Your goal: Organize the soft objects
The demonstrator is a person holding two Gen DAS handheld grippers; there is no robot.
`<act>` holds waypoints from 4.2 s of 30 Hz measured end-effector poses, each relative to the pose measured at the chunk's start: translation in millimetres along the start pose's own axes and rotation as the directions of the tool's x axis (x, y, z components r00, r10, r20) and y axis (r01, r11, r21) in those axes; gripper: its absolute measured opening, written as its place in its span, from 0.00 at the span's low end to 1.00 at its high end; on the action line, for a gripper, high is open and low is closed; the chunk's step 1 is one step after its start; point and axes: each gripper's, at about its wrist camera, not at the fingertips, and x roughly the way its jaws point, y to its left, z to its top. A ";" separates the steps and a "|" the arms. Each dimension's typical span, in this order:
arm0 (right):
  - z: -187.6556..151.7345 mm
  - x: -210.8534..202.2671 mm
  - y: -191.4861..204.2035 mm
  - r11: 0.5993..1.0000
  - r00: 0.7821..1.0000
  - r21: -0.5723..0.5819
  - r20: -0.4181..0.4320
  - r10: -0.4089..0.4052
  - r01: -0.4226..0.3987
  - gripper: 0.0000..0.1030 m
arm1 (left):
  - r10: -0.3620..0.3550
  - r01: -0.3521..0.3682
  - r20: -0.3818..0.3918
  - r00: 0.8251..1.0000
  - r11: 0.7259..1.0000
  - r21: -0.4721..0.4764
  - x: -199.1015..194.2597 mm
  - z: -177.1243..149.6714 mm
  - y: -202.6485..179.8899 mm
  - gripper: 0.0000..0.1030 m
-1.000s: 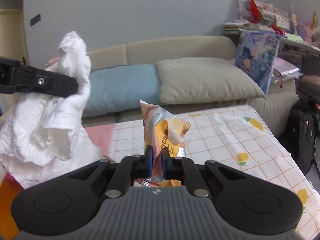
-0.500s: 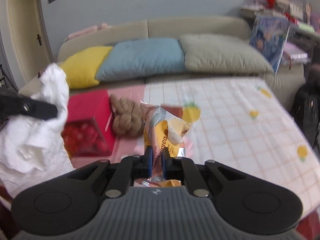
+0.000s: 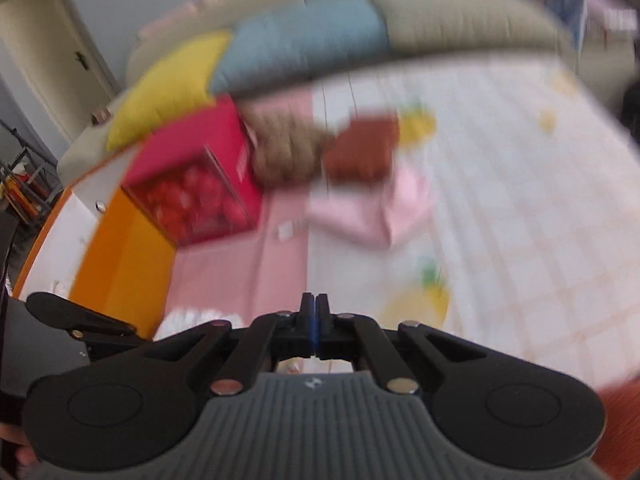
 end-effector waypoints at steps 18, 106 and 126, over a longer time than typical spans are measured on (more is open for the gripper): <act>-2.5 -5.6 -27.8 1.000 0.991 0.029 -0.135 0.002 0.002 0.36 | -0.035 0.035 0.001 0.999 0.999 0.030 10.1 -4.0 -17.8 0.95; -248.1 281.1 -124.8 0.928 0.909 -0.300 -0.407 0.084 -0.221 0.58 | 0.059 -0.058 0.010 0.998 0.998 -0.036 -17.1 30.0 -7.6 0.16; -281.7 313.6 -132.8 0.833 0.938 -0.464 -0.302 0.170 -0.301 0.21 | 0.035 -0.037 -0.050 0.998 0.998 -0.044 15.2 53.6 -0.7 0.16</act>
